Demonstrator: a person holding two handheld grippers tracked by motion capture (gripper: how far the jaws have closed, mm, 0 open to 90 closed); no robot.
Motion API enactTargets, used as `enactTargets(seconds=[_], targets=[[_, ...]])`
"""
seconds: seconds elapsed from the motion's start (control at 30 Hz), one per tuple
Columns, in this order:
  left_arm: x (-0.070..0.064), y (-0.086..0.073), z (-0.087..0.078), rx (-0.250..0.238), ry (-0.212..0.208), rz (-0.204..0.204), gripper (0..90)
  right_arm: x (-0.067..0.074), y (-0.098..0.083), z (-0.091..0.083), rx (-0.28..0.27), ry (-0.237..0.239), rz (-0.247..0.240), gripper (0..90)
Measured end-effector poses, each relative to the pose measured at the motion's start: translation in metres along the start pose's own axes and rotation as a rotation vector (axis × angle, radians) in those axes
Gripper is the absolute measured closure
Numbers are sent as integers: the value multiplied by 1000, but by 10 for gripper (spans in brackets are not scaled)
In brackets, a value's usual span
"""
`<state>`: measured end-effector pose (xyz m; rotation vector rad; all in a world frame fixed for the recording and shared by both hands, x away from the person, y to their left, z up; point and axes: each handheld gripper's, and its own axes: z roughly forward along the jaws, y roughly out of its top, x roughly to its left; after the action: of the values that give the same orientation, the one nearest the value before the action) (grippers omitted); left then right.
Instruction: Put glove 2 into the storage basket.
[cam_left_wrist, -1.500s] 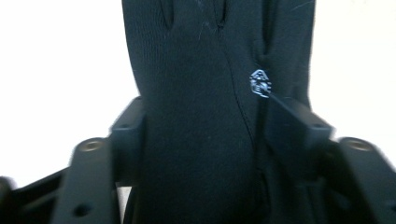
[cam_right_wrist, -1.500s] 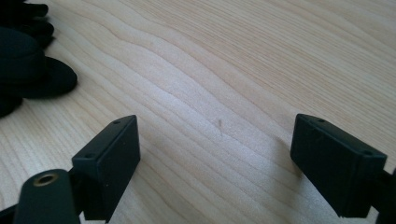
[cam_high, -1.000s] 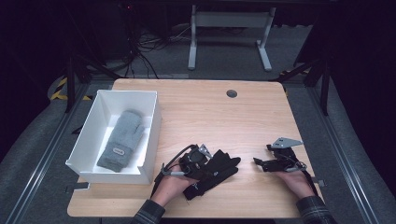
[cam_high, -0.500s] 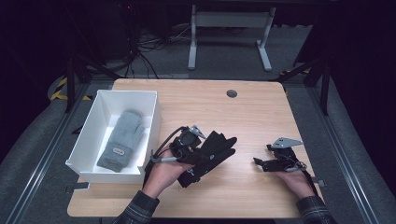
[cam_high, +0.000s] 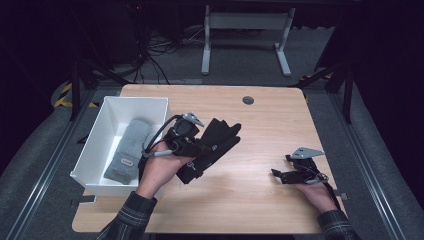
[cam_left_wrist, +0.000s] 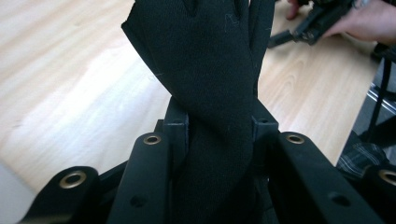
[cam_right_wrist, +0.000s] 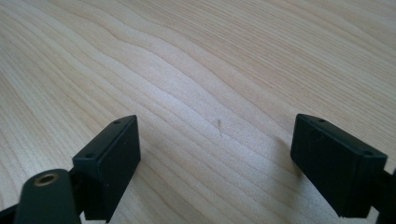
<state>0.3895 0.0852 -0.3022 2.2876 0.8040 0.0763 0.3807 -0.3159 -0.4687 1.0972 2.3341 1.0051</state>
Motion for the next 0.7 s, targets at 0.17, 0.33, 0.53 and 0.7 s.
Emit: enactTargets(seconds=[0.17, 0.33, 0.53, 0.7], targets=[[13, 1, -17, -22, 30, -21, 690, 0, 0, 0, 0, -4, 3, 164], [29, -4, -36, -53, 70, -71, 691, 0, 0, 0, 0, -11, 11, 165], [50, -13, -60, -76, 115, -140, 691, 0, 0, 0, 0, -13, 13, 164], [68, -22, -79, -91, 153, -194, 691, 0, 0, 0, 0, -13, 13, 164]])
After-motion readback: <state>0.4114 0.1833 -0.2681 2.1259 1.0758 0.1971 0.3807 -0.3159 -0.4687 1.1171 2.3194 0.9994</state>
